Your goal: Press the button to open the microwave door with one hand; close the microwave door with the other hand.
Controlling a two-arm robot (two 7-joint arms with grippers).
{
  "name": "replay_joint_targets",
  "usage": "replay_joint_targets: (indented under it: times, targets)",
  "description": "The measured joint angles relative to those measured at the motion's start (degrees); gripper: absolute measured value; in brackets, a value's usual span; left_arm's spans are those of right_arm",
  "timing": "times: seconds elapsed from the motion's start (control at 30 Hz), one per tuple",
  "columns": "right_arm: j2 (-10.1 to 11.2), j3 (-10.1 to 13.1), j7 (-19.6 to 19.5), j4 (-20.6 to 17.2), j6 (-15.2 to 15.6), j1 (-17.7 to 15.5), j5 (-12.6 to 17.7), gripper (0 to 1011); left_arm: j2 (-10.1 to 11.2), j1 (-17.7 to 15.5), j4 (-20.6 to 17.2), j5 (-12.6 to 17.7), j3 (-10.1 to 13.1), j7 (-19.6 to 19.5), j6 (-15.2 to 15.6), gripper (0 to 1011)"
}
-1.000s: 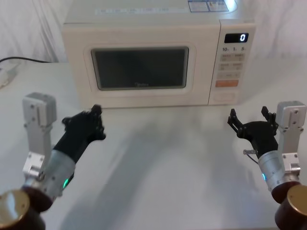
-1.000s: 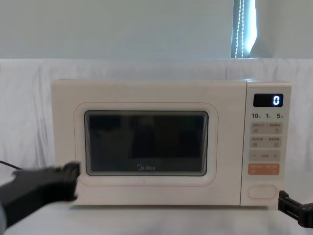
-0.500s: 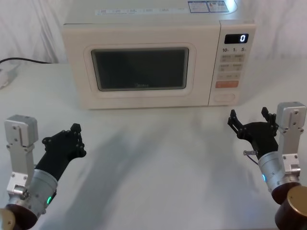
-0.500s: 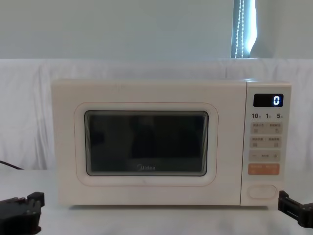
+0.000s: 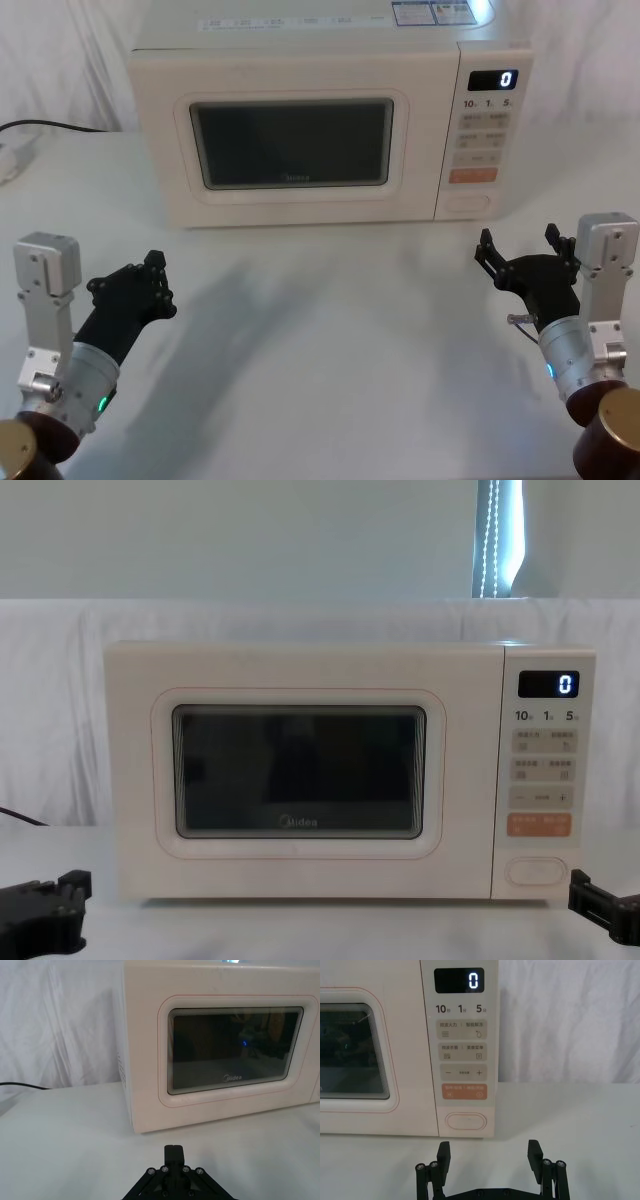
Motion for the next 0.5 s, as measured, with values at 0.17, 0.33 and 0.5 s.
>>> replay_joint_targets:
  times: [0.17,0.33,0.5]
  targets:
    - [0.0,0.0,0.0,0.0,0.0,0.0,0.0,1002,-0.45,-0.51,0.29,0.24,0.14,-0.03,-0.32,0]
    - [0.0,0.0,0.0,0.0,0.0,0.0,0.0,1002,-0.58,-0.57,0.27,0.72,0.38,0.1,-0.55,0]
    - [0.0,0.0,0.0,0.0,0.0,0.0,0.0,1002,-0.56,-0.57,0.27,0.66,0.35,0.1,-0.51,0]
